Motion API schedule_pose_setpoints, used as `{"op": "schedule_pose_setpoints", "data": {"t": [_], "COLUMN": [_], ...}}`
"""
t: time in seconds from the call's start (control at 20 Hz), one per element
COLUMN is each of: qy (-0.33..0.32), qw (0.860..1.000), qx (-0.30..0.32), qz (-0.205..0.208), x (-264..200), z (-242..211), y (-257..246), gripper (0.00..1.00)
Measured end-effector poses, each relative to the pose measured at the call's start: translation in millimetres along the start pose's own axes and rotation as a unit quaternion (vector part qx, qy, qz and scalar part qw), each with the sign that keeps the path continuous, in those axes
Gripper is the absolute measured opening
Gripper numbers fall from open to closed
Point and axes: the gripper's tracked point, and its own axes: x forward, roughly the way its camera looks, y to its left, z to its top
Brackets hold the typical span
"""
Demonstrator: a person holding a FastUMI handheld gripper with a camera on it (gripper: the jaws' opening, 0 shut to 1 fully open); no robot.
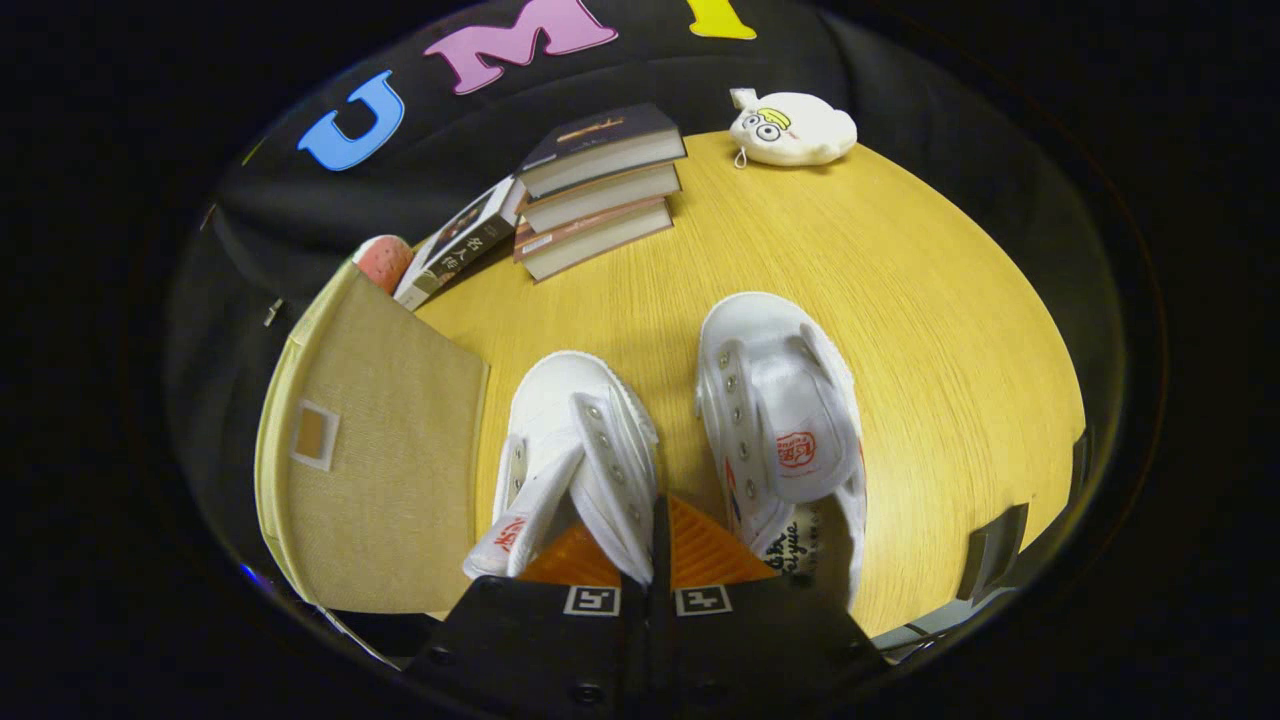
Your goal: Open the storage box then place both shoes into the box .Put the left shoe in first, then the right shoe, with the right side of both shoes facing outward in a uniform manner.
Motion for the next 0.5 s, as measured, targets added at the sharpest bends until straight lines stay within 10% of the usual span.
{"op": "schedule_pose_setpoints", "data": {"t": [0.5], "qy": [-0.04], "qw": [0.997], "qx": [0.048], "qz": [0.037], "x": [-89.7], "z": [71.0], "y": [100.8], "gripper": [0.05]}}
